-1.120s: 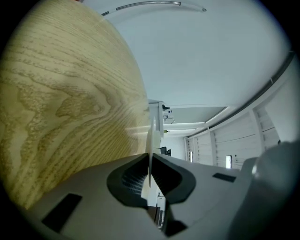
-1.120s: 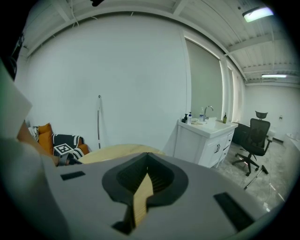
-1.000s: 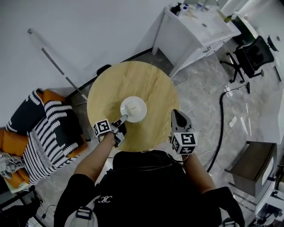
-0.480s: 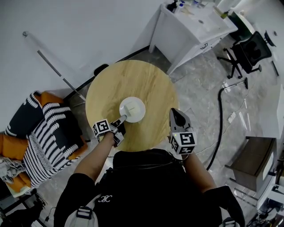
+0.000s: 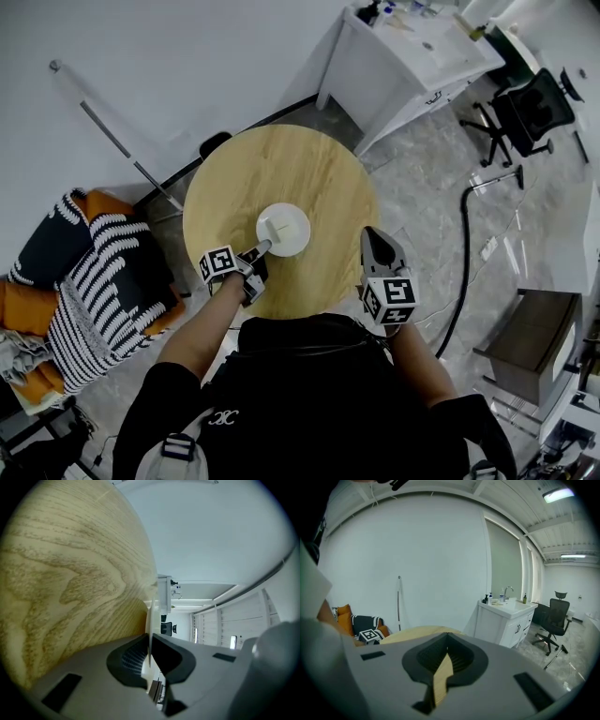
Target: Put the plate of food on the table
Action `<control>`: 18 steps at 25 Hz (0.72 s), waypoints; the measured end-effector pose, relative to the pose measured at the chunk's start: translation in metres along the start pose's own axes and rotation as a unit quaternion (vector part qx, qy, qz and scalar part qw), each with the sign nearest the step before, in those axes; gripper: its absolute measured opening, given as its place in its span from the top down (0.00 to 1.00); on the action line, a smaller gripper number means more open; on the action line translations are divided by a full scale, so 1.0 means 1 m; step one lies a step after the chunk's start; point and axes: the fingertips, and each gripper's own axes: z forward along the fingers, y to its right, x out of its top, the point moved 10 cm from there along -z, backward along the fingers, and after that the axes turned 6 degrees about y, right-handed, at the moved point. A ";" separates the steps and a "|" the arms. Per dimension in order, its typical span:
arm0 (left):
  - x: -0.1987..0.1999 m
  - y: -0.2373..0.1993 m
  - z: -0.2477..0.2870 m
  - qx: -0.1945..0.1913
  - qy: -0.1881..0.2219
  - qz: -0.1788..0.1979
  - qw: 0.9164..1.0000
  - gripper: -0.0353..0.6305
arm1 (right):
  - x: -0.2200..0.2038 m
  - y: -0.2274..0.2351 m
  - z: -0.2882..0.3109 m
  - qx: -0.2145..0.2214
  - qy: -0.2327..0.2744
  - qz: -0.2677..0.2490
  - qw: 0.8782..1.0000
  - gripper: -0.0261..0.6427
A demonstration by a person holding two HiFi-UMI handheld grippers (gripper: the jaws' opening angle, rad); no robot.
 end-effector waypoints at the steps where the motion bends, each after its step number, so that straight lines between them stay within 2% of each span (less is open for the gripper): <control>1: 0.000 0.000 0.000 0.005 -0.001 -0.006 1.000 0.92 | 0.000 -0.001 0.000 0.000 0.000 0.001 1.000 0.95; 15: -0.001 0.001 0.000 0.053 0.017 -0.057 0.997 0.92 | 0.000 -0.005 -0.008 -0.012 0.002 0.005 1.000 0.95; 18: -0.001 0.005 0.003 0.076 0.015 -0.056 0.995 0.92 | 0.000 -0.003 -0.009 -0.013 0.002 0.007 1.000 0.95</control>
